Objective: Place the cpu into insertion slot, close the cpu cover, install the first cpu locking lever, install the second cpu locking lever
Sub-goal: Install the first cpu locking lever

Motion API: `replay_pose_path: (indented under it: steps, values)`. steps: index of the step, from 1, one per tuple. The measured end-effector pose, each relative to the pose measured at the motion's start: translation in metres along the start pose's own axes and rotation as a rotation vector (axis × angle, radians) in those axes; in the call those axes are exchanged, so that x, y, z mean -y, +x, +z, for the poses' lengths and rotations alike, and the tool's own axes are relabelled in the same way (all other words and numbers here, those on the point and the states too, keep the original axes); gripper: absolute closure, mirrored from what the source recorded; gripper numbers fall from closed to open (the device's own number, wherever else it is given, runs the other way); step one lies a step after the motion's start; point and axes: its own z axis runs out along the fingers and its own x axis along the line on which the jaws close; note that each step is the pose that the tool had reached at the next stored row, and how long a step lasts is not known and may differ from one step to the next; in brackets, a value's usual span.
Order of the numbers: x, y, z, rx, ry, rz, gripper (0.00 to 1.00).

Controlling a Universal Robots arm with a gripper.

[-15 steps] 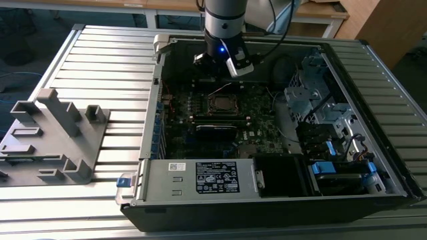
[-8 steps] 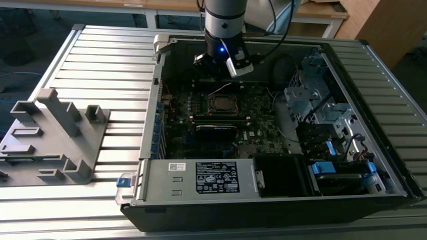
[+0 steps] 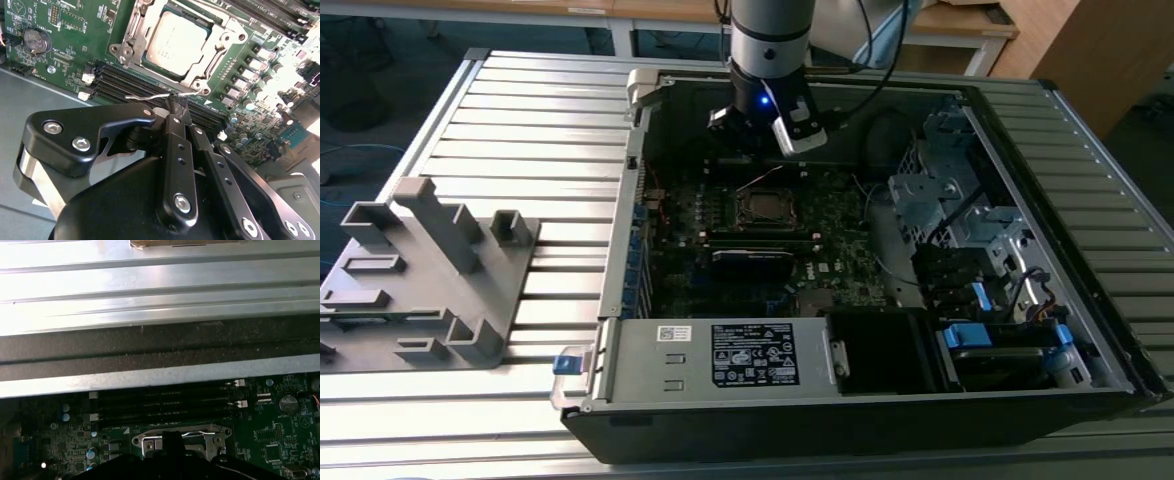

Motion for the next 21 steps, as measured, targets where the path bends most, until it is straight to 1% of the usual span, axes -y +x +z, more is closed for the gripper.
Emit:
replay_pose_path:
  steps: [2, 4, 5, 6, 7, 8, 13, 14, 15, 17, 18, 20, 21]
  values:
    - [0.0000, 0.0000, 0.0000, -0.0001, -0.0001, 0.000, 0.89]
    - [0.0001, 0.0000, 0.0004, -0.0005, -0.0039, 0.000, 0.89]
    - [0.0002, 0.0000, 0.0007, -0.0009, -0.0077, 0.000, 0.89]
    - [0.0002, 0.0000, 0.0011, -0.0011, -0.0137, 0.000, 0.89]
    - [0.0002, 0.0000, 0.0013, -0.0015, -0.0215, 0.001, 0.89]
    - [0.0002, 0.0000, 0.0015, -0.0017, -0.0266, 0.001, 0.89]
    - [0.0002, 0.0000, 0.0015, -0.0018, -0.0272, 0.001, 0.89]
    - [0.0003, 0.0000, 0.0017, -0.0019, -0.0283, 0.001, 0.89]
    - [0.0004, 0.0000, 0.0020, -0.0017, -0.0319, 0.001, 0.89]
    - [0.0004, 0.0001, 0.0030, 0.0029, -0.0384, 0.001, 0.89]
    - [0.0004, 0.0001, 0.0035, 0.0069, -0.0402, 0.000, 0.89]
    - [0.0006, 0.0001, 0.0045, 0.0180, -0.0413, -0.002, 0.89]
    - [0.0007, 0.0001, 0.0047, 0.0204, -0.0414, -0.002, 0.89]
